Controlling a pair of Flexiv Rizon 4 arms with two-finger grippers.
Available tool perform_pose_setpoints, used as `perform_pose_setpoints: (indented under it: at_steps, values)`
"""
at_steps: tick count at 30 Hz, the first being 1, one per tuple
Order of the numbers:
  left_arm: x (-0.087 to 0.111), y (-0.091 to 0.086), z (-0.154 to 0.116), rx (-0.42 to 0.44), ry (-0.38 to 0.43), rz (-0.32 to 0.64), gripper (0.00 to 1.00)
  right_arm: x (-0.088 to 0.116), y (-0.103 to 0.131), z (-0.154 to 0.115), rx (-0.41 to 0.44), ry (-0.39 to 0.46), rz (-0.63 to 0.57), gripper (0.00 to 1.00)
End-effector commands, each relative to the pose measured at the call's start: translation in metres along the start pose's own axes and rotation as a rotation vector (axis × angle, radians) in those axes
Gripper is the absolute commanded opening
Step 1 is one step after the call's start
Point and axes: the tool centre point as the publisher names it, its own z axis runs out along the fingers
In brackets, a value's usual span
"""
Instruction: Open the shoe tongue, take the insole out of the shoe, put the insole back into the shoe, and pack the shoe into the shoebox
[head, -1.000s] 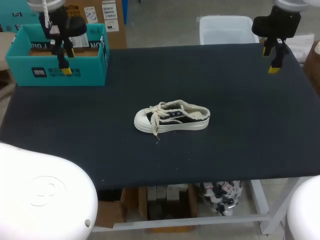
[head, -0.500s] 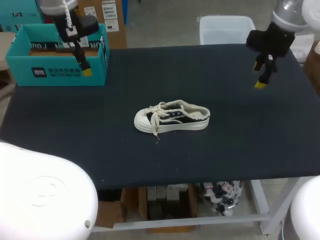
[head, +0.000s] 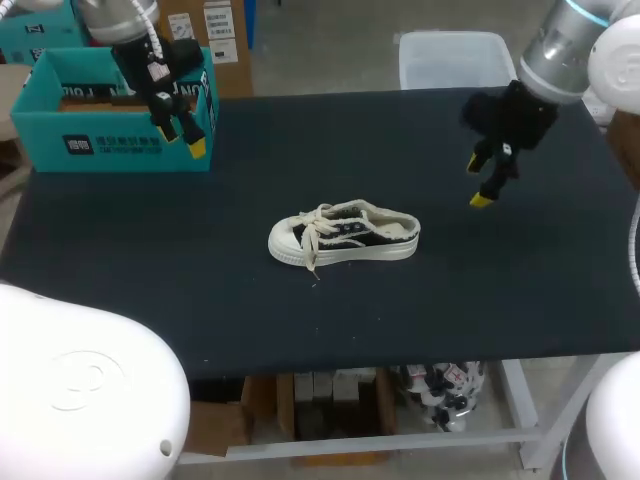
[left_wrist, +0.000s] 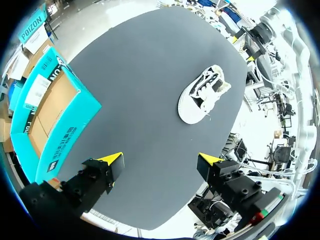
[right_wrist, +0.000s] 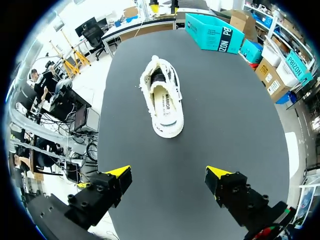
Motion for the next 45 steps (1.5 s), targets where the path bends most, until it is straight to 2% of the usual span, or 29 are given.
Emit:
perform_pose_setpoints:
  at_steps: [1,3,6,8,25,27,30,31,34,37,39,45]
  values:
    - [0.008,-0.002,0.008,0.003,-0.004,-0.009,1.0,0.013,0.004,0.016,-0.023,-0.014,0.003,1.0]
    - [0.013,-0.005,0.011,0.003,0.0,-0.009,1.0,0.017,0.007,0.022,-0.035,-0.008,0.007,1.0]
    - [0.02,-0.008,0.015,-0.076,-0.031,0.064,1.0,0.022,0.014,0.035,-0.048,0.032,-0.003,1.0]
    - [0.02,-0.008,0.015,-0.076,-0.031,0.064,1.0,0.024,0.017,0.043,-0.051,0.066,-0.008,1.0]
    - [0.02,-0.008,0.015,-0.076,-0.031,0.064,1.0,0.024,0.017,0.043,-0.051,0.066,-0.008,1.0]
    - [0.026,-0.016,0.019,-0.05,0.002,-0.047,1.0,0.022,0.021,0.047,-0.061,0.053,-0.005,1.0]
    - [0.04,-0.023,0.03,-0.032,-0.068,-0.176,1.0,0.021,0.028,0.058,-0.085,0.043,-0.014,1.0]
    - [0.044,-0.025,0.031,-0.025,-0.059,-0.214,1.0,0.021,0.03,0.062,-0.087,0.041,-0.013,1.0]
    - [0.056,-0.03,0.033,0.003,-0.11,-0.322,1.0,0.021,0.033,0.07,-0.107,0.031,-0.015,1.0]
    - [0.067,-0.034,0.036,0.02,-0.153,-0.392,1.0,0.02,0.035,0.074,-0.104,0.019,-0.016,1.0]
    - [0.074,-0.037,0.037,0.011,-0.139,-0.397,1.0,0.019,0.036,0.075,-0.12,0.013,-0.02,1.0]
    - [0.094,-0.046,0.046,0.007,-0.186,-0.433,1.0,0.014,0.04,0.085,-0.161,-0.006,0.003,1.0]
